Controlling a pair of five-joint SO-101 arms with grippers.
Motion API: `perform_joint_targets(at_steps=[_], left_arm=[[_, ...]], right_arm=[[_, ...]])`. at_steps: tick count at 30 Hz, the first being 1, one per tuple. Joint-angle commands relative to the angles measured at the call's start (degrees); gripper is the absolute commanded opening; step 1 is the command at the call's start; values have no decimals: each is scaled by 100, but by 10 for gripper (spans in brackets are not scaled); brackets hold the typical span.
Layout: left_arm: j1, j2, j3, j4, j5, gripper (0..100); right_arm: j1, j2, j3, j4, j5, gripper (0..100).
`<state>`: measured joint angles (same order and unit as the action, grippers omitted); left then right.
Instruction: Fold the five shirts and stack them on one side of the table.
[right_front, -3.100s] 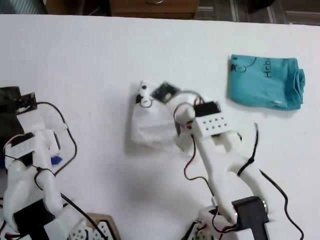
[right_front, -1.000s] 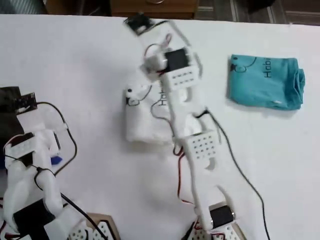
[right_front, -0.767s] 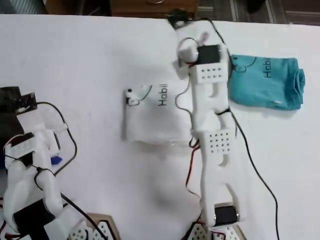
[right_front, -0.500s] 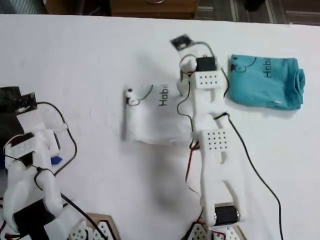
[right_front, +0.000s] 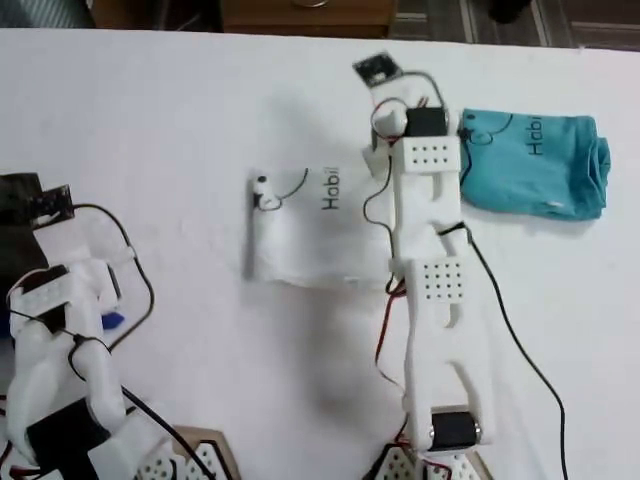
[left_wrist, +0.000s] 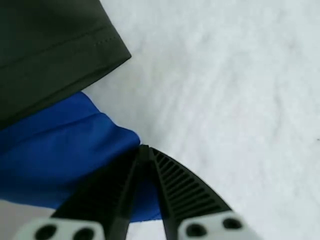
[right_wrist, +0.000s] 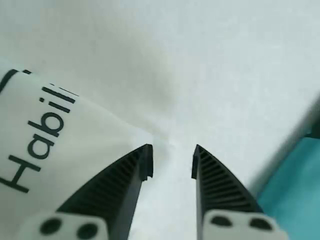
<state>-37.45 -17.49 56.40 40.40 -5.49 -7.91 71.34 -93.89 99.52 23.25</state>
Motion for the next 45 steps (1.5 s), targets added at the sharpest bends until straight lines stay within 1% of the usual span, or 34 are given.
perform_joint_targets(at_steps=[1,3,5,7,10,14,17,19,21,24,28,32,37,45], left_arm=[[62,-9,-84,-88,53,27],[62,-9,-84,-88,53,27],[62,-9,-84,-88,53,27],[62,-9,-84,-88,53,27],[62,-9,-84,-88,53,27],[62,-9,-84,-88,53,27],[62,-9,-84,-88,53,27],[62,-9,-84,-88,53,27],[62,-9,-84,-88,53,27],[62,-9,-84,-88,53,27],[70,-9,-84,-88,53,27],[70,-9,-84,-88,53,27],[70,-9,-84,-88,53,27],[70,-9,-84,-88,53,27]], right_arm=[[40,-963,-158,189,-53,138],[75,-1165,-149,189,-53,143],[66,-1367,97,198,-62,183],[13,-1666,615,207,-246,247],[-119,-2404,1829,207,-580,322],[-418,-3644,3859,198,-677,329],[-673,-4418,5275,180,-1240,332],[-840,-4690,5925,145,-1530,332],[-936,-4690,6224,136,-1732,333],[-945,-4418,6303,31,-2022,333],[-954,-3776,6127,-180,-2048,334],[-804,-2967,5714,-268,-2048,340],[-690,-1974,5064,-198,-2031,416],[-734,-1253,4325,145,-2031,412]])
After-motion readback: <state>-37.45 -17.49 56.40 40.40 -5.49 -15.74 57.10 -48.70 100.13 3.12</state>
